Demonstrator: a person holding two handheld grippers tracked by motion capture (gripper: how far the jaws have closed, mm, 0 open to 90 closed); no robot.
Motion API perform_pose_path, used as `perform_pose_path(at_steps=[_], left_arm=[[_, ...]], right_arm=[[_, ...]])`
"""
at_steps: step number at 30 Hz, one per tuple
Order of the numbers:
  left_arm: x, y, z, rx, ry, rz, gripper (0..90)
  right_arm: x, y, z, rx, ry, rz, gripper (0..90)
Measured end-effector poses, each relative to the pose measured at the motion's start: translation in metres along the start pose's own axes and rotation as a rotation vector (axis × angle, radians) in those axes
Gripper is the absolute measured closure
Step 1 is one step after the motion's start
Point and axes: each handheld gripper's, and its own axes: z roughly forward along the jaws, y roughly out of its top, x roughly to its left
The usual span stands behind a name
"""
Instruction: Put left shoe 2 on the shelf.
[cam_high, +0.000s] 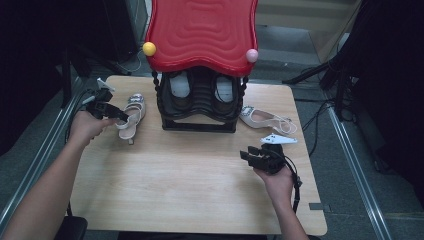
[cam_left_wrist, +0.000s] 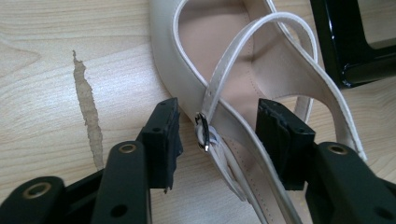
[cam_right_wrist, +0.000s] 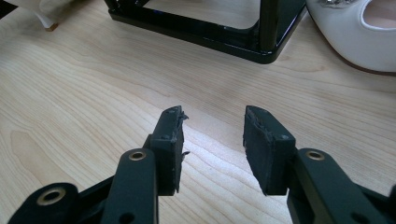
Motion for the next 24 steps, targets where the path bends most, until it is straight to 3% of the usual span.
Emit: perform_pose_path(at_steps=[5,7,13,16,20,24], left_arm=[[0.000,0.002,0.001,0.020,-0.028,-0.013,59.9],[-0.001,0.003,0.002,0.014,-0.029,-0.039,63.4],[-0.002,0.005,0.001,0.033,-0.001,-0.060,79.1],[0.002,0.008,0.000,0.059,-0.016,-0.091,81.4],[0.002,0.010,-0.001,0.071,-0.012,-0.099,82.3],[0.005,0.011,-0.007,0.053,-0.057,-0.138,82.5]], right_arm=[[0.000,0.000,0.000,0.002,-0.002,-0.003,58.6],[0.001,0.000,0.000,0.004,-0.002,-0.006,58.6],[0.001,0.000,0.001,0.009,-0.003,-0.006,58.6],[0.001,0.000,0.001,0.008,-0.005,-0.009,58.6],[0.001,0.000,0.001,0.005,-0.008,-0.013,58.6],[0.000,0.000,0.000,0.003,-0.008,-0.013,58.6]])
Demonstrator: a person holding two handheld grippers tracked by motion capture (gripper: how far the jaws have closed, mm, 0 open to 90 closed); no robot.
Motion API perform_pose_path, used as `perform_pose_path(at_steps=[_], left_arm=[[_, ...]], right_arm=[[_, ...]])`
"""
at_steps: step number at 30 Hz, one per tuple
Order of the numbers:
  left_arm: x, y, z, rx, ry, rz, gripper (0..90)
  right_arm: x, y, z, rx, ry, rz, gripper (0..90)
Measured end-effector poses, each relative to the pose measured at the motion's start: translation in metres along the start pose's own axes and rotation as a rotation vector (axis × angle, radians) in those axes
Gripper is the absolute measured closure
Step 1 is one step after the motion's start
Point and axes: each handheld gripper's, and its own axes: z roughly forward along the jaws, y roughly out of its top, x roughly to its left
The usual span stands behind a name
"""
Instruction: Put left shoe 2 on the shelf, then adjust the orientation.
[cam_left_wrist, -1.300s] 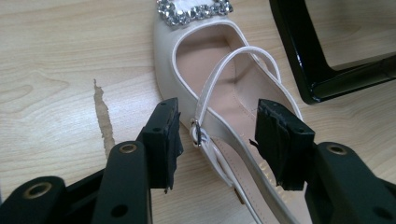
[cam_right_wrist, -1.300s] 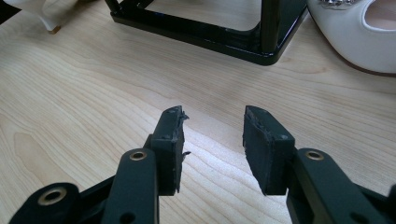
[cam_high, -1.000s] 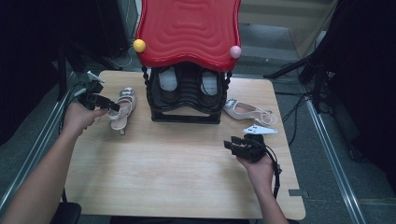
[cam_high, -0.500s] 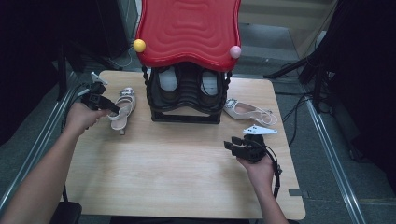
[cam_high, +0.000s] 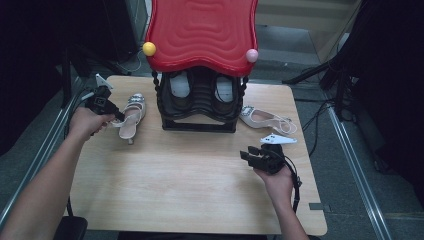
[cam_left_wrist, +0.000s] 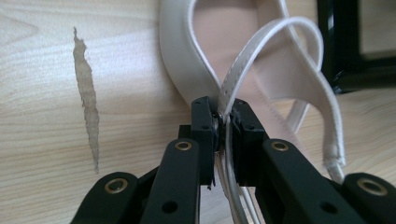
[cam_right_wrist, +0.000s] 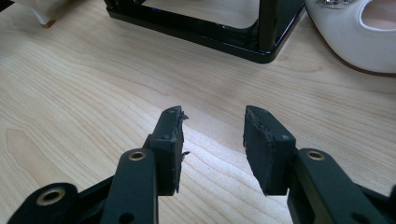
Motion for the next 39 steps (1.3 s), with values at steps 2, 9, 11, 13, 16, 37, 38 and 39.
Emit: perform_pose_path(at_steps=[2,9,11,13,16,37,38,39], left_arm=[[-0.002,0.001,-0.003,-0.019,-0.021,-0.014,82.7],[-0.007,0.005,-0.014,-0.068,-0.064,-0.023,82.7],[-0.006,0.005,-0.018,-0.071,-0.062,-0.012,82.7],[-0.005,0.005,-0.021,-0.083,-0.072,-0.012,82.7],[-0.003,0.006,-0.028,-0.100,-0.084,-0.013,82.7],[-0.032,0.025,-0.096,-0.221,-0.122,0.031,82.7],[-0.034,0.027,-0.101,-0.230,-0.120,0.036,82.7],[-0.036,0.028,-0.105,-0.234,-0.124,0.035,82.7]], right_arm=[[0.000,0.000,0.000,0.000,-0.002,-0.002,58.7],[-0.001,0.000,-0.002,-0.003,-0.002,-0.002,58.7],[-0.001,0.000,-0.002,-0.002,-0.002,0.002,58.7],[-0.001,0.000,-0.002,-0.004,-0.002,0.001,58.7],[-0.001,0.000,-0.001,-0.002,-0.002,0.000,58.7],[0.001,0.000,0.000,0.000,0.011,-0.001,58.5],[0.001,0.000,0.000,-0.001,0.011,-0.002,58.5],[0.001,0.000,-0.001,0.000,0.013,-0.002,58.4]])
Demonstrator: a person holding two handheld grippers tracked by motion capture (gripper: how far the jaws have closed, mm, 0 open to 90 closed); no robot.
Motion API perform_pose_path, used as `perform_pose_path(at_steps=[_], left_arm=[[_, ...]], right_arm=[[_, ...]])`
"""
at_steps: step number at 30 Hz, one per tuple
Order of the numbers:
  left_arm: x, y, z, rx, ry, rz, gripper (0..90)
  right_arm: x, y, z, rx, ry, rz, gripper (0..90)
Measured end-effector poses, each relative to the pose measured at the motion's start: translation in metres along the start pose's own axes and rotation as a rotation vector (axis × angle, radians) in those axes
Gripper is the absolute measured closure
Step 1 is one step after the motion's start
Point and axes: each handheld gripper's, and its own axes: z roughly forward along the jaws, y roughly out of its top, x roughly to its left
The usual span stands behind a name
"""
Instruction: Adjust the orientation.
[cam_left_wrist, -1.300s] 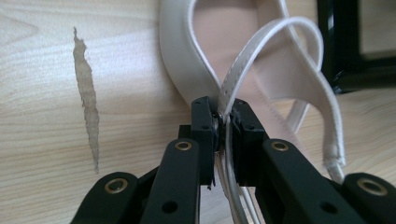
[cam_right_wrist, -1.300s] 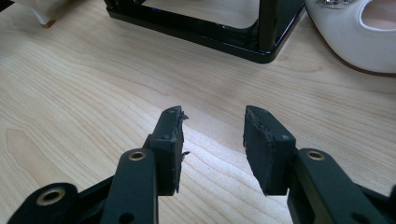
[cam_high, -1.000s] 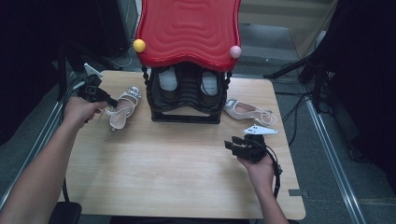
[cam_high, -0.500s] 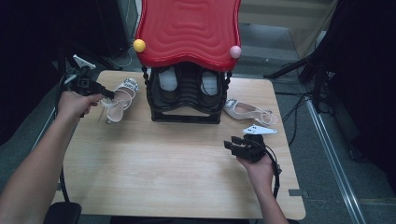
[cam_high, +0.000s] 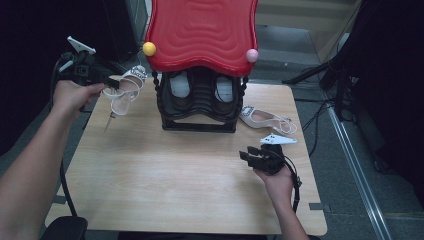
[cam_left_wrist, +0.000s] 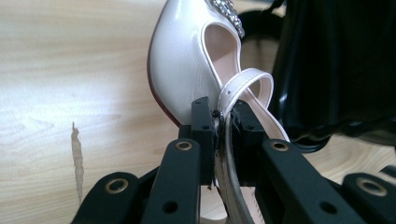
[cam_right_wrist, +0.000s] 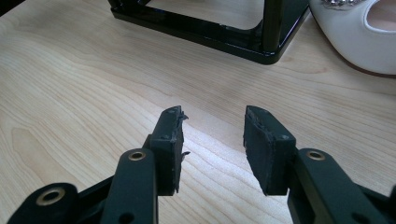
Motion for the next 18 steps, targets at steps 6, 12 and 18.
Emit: perform_pose_path(at_steps=[6,12,18], left_arm=[[-0.016,0.017,-0.021,-0.024,0.016,0.028,82.7],[-0.035,0.034,-0.044,-0.049,0.010,0.040,82.7],[-0.057,0.050,-0.068,-0.072,0.011,0.065,82.7]], right_arm=[[-0.001,0.000,0.000,-0.001,0.000,0.002,58.4],[0.000,0.000,0.001,0.002,0.001,-0.001,58.4],[0.000,-0.001,-0.001,0.000,0.002,0.005,58.4]])
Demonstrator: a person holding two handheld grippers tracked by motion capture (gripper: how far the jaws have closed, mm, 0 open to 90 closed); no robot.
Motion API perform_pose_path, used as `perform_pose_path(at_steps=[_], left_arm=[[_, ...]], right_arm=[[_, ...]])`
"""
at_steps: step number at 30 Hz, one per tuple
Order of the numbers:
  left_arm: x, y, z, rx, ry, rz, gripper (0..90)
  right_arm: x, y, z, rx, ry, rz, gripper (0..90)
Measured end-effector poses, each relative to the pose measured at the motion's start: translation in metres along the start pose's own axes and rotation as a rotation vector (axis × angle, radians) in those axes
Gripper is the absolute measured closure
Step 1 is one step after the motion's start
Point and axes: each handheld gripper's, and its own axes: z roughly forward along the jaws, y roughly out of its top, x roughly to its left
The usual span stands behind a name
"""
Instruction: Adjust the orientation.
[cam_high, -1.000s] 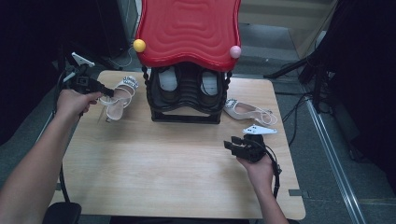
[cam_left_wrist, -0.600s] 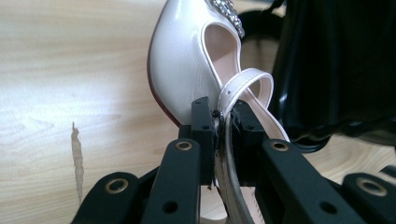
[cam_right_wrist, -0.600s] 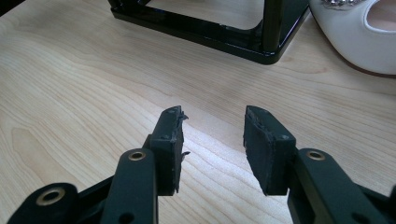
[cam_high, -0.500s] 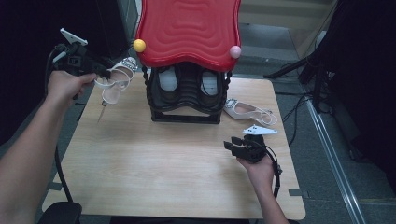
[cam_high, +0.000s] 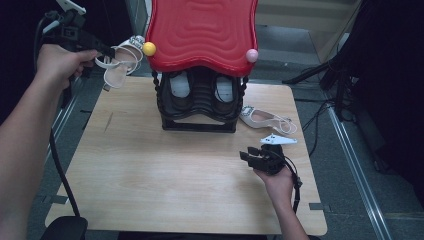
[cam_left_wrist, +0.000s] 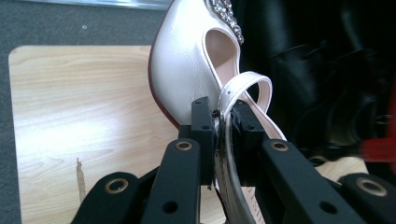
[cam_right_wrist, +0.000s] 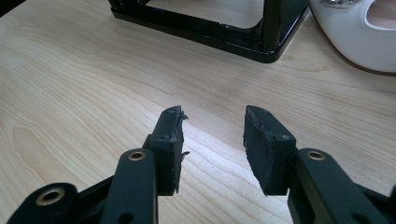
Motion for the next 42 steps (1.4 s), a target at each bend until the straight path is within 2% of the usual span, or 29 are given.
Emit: perform_pose_path(at_steps=[4,6,8,10,16,18,23,28,30,35,38,41,42], left_arm=[[-0.013,0.011,-0.016,-0.018,-0.005,0.007,82.7],[-0.021,0.016,-0.024,-0.042,-0.006,0.011,82.7],[-0.026,0.020,-0.033,-0.062,-0.010,0.034,82.7],[-0.032,0.024,-0.042,-0.087,-0.023,0.033,82.7],[-0.052,0.036,-0.069,-0.134,-0.028,0.072,82.7],[-0.057,0.038,-0.077,-0.151,-0.044,0.073,82.7],[-0.076,0.046,-0.094,-0.189,-0.053,0.096,82.7],[-0.095,0.054,-0.103,-0.205,-0.064,0.119,82.7],[-0.107,0.057,-0.105,-0.213,-0.060,0.135,82.7],[-0.130,0.064,-0.097,-0.214,-0.084,0.161,82.7],[-0.142,0.069,-0.084,-0.218,-0.103,0.158,82.6],[-0.151,0.072,-0.066,-0.185,-0.121,0.171,82.6],[-0.154,0.073,-0.060,-0.188,-0.117,0.171,82.7]], right_arm=[[0.000,0.000,0.000,0.000,0.000,-0.001,58.4],[0.000,0.000,0.000,0.002,0.000,0.000,58.3],[0.000,0.000,0.000,0.001,0.000,-0.003,58.3],[0.000,0.000,0.000,0.000,-0.001,-0.004,58.3],[0.000,0.000,0.001,0.006,0.001,0.002,58.1],[0.001,0.000,0.001,0.003,0.001,-0.004,57.9],[0.001,0.000,0.001,0.009,-0.006,-0.009,57.8],[0.001,0.000,0.001,0.008,-0.007,-0.010,57.9],[0.001,0.000,0.001,0.008,-0.006,-0.009,57.9],[0.001,0.000,0.001,0.006,-0.005,-0.008,57.9],[0.001,0.000,0.000,0.005,-0.003,-0.008,57.9],[0.001,0.000,-0.001,0.002,-0.002,-0.007,57.8],[0.001,0.000,-0.001,0.001,-0.001,-0.008,57.8]])
